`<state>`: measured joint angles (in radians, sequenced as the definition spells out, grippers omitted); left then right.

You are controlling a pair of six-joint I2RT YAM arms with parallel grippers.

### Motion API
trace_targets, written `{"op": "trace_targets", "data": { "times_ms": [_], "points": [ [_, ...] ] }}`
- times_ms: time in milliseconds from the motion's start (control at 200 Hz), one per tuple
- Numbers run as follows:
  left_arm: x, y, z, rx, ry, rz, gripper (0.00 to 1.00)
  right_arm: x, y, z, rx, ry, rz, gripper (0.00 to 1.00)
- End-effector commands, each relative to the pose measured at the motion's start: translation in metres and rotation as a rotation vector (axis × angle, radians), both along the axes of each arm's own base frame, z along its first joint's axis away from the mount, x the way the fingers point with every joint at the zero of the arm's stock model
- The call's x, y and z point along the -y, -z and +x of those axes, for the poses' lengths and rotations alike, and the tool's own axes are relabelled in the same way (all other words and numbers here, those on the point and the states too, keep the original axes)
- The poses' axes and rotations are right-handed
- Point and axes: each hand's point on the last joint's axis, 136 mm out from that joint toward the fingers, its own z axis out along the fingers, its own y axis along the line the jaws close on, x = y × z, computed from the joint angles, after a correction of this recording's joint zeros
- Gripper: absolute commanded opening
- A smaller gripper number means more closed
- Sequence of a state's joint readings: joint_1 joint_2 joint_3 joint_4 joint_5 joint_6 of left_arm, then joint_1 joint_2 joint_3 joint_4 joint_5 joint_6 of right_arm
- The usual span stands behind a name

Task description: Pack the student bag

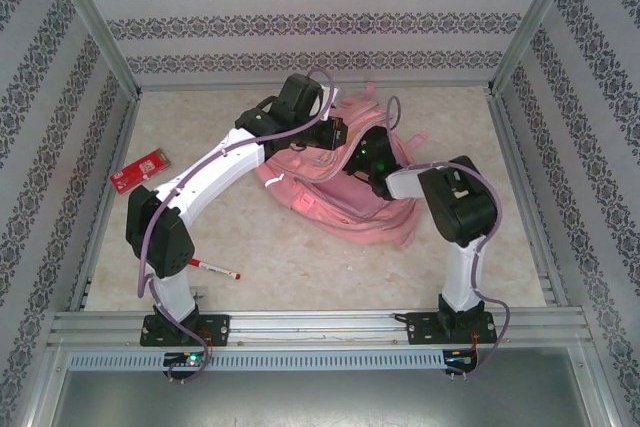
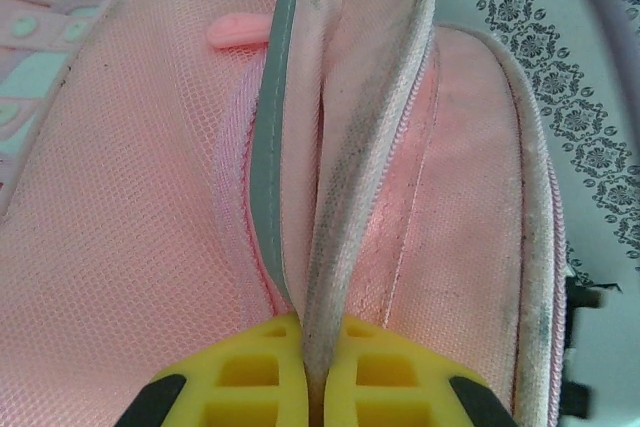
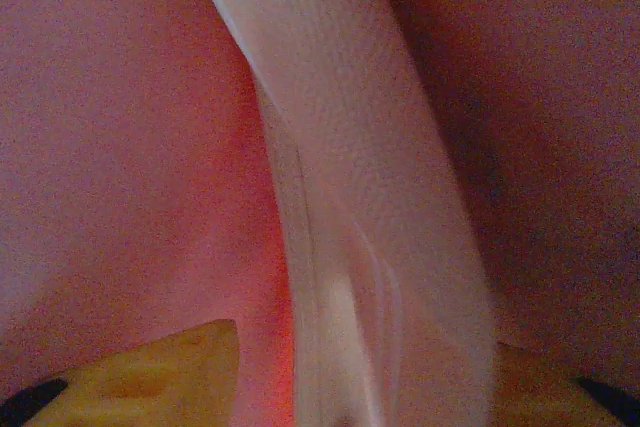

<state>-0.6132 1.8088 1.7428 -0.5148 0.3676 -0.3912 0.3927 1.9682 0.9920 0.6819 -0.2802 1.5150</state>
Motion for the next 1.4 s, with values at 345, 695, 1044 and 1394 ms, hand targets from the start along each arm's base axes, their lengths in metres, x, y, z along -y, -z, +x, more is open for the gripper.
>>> {"op": "trace_targets", "data": {
  "times_ms": [345, 695, 1044, 1394],
  "points": [
    [0.001, -0.071, 0.007, 0.241, 0.017, -0.104, 0.0, -0.012, 0.004, -0.029, -0.019, -0.128, -0.11, 0.2],
    [0.005, -0.072, 0.004, 0.244, 0.044, -0.119, 0.0, -0.048, -0.006, 0.007, 0.106, -0.09, -0.046, 0.0],
    [-0.001, -0.062, -0.006, 0.257, 0.075, -0.11, 0.0, -0.059, -0.005, 0.038, 0.168, -0.002, 0.05, 0.03],
    [-0.039, -0.028, 0.016, 0.236, -0.037, -0.066, 0.0, -0.002, 0.004, -0.026, -0.071, -0.014, -0.086, 0.42]
  ]
}}
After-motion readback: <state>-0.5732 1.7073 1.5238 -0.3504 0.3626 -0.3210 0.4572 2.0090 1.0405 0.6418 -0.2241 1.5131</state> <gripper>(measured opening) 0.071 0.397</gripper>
